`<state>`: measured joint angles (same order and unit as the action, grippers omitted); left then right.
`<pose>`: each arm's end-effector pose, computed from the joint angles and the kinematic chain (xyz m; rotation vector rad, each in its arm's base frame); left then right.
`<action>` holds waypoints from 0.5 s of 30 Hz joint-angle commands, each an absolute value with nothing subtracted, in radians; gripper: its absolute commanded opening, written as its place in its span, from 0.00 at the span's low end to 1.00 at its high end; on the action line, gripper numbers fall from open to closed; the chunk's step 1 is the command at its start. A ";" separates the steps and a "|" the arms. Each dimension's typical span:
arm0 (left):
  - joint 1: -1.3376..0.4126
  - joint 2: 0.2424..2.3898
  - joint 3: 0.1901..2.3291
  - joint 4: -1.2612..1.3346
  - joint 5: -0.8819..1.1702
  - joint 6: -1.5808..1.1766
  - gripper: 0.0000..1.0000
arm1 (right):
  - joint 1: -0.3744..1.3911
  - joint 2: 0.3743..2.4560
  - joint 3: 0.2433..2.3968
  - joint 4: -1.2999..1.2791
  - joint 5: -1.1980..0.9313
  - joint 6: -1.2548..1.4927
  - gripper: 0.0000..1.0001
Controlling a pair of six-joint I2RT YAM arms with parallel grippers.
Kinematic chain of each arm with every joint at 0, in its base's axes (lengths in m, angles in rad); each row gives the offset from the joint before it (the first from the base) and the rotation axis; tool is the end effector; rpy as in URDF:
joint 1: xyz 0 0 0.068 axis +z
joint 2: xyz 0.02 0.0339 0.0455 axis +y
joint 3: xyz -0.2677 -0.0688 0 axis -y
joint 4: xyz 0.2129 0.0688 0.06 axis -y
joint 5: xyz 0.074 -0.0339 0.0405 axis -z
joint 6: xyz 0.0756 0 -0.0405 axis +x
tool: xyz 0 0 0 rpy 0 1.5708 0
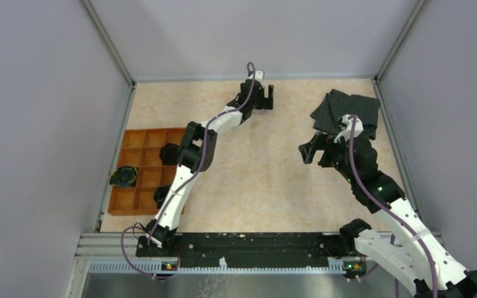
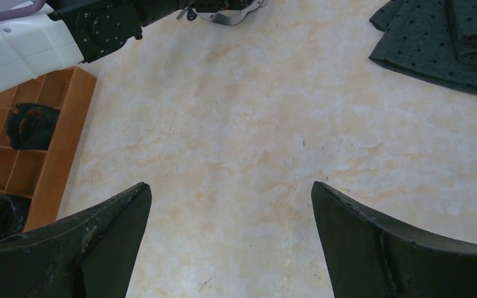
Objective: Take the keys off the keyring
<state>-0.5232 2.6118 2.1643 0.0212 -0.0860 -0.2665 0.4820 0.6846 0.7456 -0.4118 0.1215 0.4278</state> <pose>0.5272 -0.2966 0.1490 0.2030 2.0101 -0.4202 0.1473 0.0667 0.3044 0.0300 1.9500 0.4919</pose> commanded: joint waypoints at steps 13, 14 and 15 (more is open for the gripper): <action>-0.515 2.436 1.886 -0.104 0.044 -0.464 0.98 | 0.485 0.659 0.704 -0.357 0.102 0.458 0.99; -0.522 2.402 1.833 -0.099 0.060 -0.473 0.98 | 0.486 0.657 0.697 -0.354 0.105 0.461 0.99; -0.532 2.370 1.782 -0.096 0.077 -0.480 0.98 | 0.486 0.654 0.692 -0.351 0.108 0.465 0.99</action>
